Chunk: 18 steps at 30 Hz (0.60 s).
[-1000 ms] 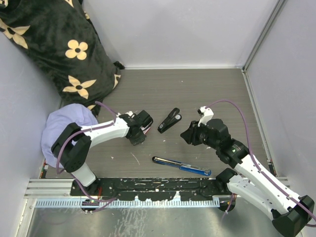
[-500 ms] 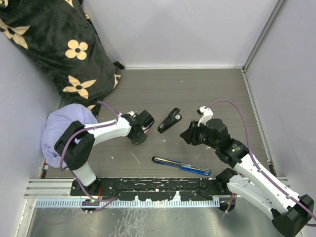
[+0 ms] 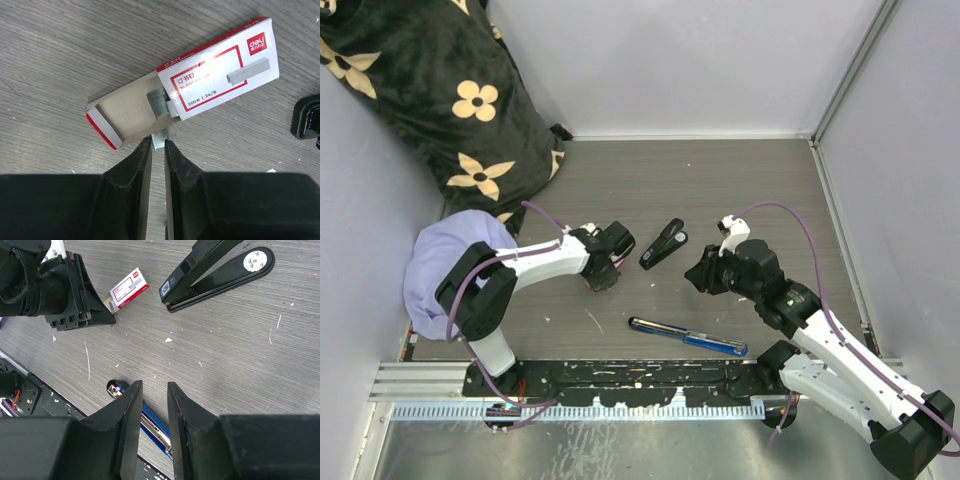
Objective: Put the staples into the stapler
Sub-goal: Pick up the staple from the center of the board.
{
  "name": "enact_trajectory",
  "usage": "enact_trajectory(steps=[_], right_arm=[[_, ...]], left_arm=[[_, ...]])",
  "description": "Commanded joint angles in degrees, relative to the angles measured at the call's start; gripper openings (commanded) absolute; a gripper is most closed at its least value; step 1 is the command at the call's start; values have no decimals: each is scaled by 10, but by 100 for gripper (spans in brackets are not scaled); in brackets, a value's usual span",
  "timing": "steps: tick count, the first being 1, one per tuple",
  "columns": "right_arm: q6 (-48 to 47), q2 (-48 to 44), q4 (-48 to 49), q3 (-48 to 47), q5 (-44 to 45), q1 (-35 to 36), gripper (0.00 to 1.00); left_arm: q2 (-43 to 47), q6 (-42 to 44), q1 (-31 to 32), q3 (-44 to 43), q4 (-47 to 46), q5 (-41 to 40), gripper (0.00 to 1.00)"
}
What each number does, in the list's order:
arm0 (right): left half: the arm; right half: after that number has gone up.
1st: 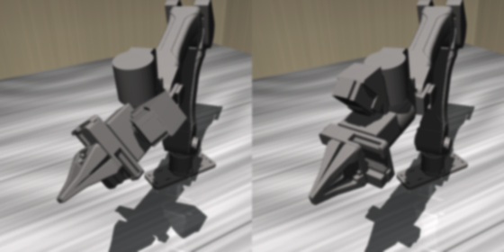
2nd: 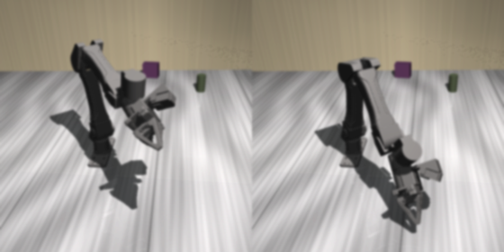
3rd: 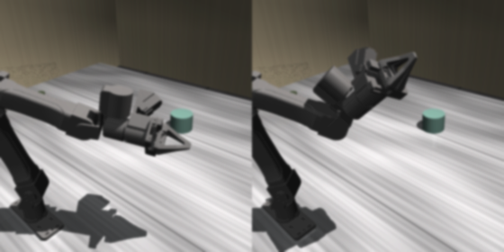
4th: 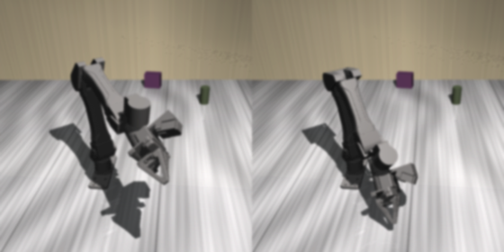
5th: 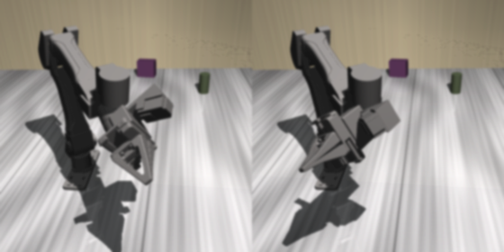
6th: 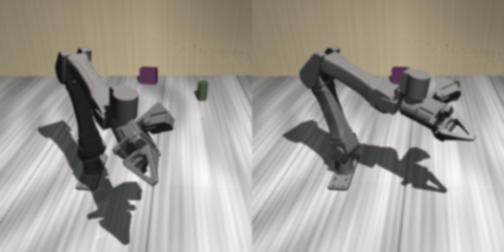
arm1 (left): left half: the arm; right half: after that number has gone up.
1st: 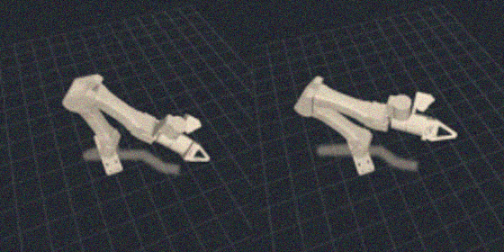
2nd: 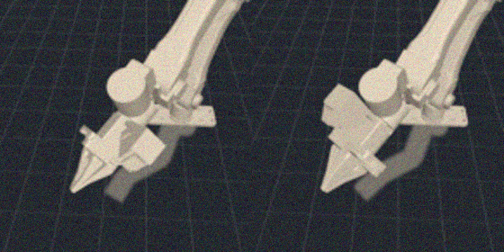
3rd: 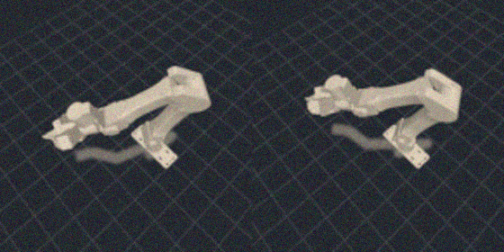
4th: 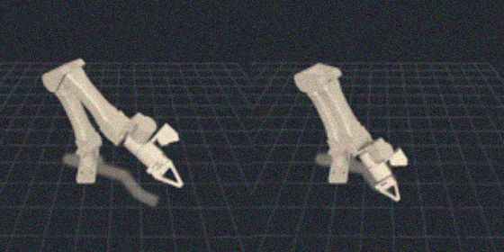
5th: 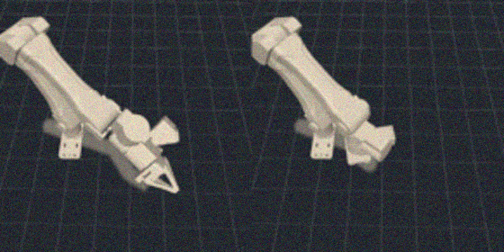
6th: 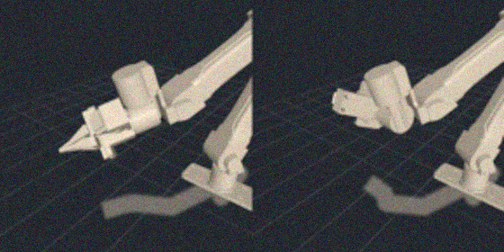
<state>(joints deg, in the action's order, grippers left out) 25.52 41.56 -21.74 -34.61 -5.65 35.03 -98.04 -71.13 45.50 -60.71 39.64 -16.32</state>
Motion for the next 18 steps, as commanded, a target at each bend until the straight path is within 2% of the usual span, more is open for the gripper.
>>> enact_trajectory(steps=[1,11,18], right_arm=[[-9,-2,18,-18,0,-2,33],[-8,0,18,-18,0,-2,33],[-8,3,18,-17,2,-2,33]], left_arm=[[-5,4,1,-15,1,-20,18],[1,2,1,-6,2,-19,16],[-3,1,1,-1,2,-17,5]])
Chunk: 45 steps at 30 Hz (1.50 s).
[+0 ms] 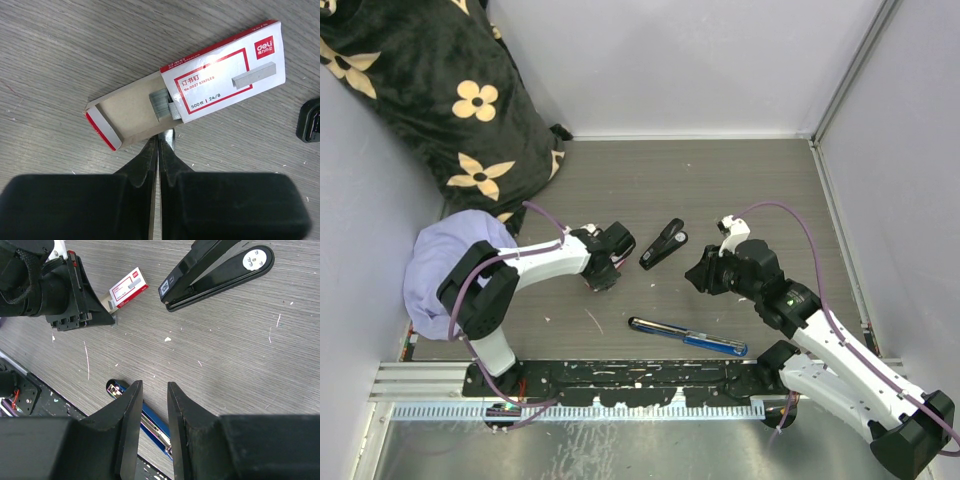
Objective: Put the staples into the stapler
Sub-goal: Pick up the staple from the center of the board.
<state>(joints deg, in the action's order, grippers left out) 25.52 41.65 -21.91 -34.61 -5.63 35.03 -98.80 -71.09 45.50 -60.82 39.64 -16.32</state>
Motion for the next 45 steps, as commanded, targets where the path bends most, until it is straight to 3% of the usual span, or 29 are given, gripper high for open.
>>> enact_trajectory(steps=[1,10,20,24,34,39,45], right_arm=[[-8,2,20,-17,3,-2,33],[0,2,22,-18,5,-2,33],[67,-6,92,2,-48,-2,33],[115,-10,148,21,-77,-2,37],[304,-31,471,141,-174,-2,62],[373,-21,641,183,-197,-2,67],[407,-3,772,194,-216,-3,71]], left_arm=[[5,1,1,0,2,-16,4],[53,23,1,26,-45,-5,0],[214,118,1,115,-248,71,0],[271,157,-1,141,-325,123,0],[359,194,-26,195,-520,338,0],[413,177,-28,212,-566,393,0],[422,135,-28,201,-619,454,0]])
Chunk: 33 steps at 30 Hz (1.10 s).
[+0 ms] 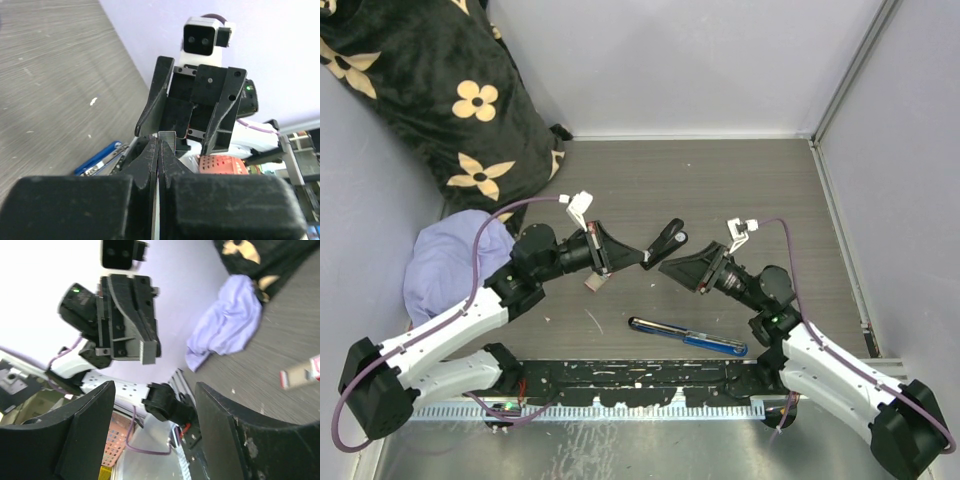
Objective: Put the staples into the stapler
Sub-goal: Pick up the staple from the center of the board.
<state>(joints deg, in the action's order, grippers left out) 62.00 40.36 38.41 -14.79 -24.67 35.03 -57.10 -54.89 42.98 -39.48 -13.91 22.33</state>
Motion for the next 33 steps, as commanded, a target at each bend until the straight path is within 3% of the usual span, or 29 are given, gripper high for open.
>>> enact_trajectory(steps=[1,9,14,33], right_arm=[[44,16,185,-8,-30,-2,71],[18,63,198,-54,-54,-1,69],[17,78,200,-72,-61,1,58],[58,125,286,-69,-63,1,40]], left_arm=[[4,-37,-4,-12,-96,77,0],[-10,-88,-3,-1,-173,111,0],[-23,-103,-3,3,-192,124,0],[-36,-104,-3,-3,-200,137,0]])
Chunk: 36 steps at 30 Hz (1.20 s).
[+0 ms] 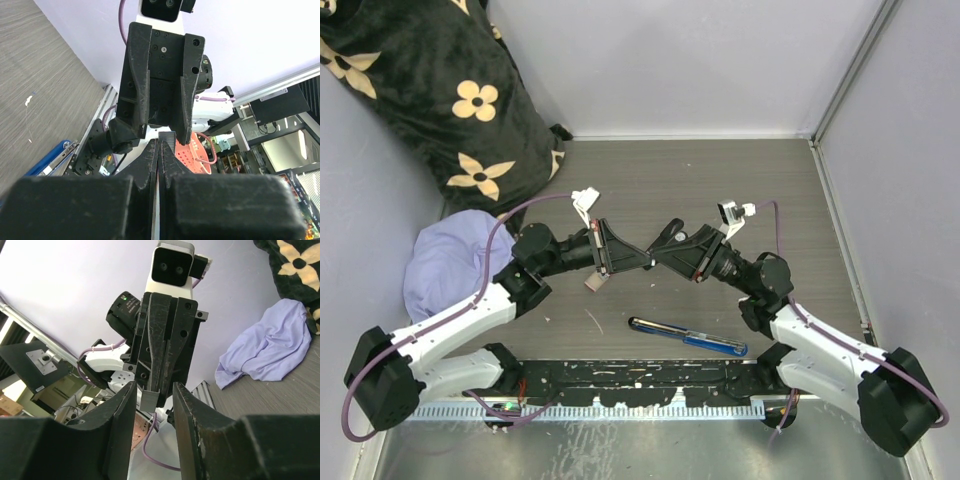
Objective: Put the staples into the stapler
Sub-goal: Pick up the staple from the center of the board.
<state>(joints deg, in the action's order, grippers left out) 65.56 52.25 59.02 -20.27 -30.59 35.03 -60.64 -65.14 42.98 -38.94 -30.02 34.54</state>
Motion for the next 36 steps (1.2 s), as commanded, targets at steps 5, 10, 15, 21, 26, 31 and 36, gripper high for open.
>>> enact_trajectory(steps=[5,10,15,21,26,31,36], right_arm=[[29,12,90,-13,-5,1,37],[26,6,78,-11,-5,1,34],[16,-1,58,-9,-4,1,35],[12,-4,44,-10,-6,1,35],[9,-5,37,-10,-5,1,31],[8,-8,35,-10,-4,1,28],[7,-13,31,-11,-2,1,25]], left_arm=[[-4,-4,-3,-8,-45,16,0],[-3,-5,-3,-8,-48,17,0],[0,-6,-3,-8,-49,17,0],[2,-8,-3,-5,-52,14,0],[2,-8,-3,-4,-52,14,0],[1,-8,-3,-4,-51,13,0],[0,-9,-3,-5,-49,12,0]])
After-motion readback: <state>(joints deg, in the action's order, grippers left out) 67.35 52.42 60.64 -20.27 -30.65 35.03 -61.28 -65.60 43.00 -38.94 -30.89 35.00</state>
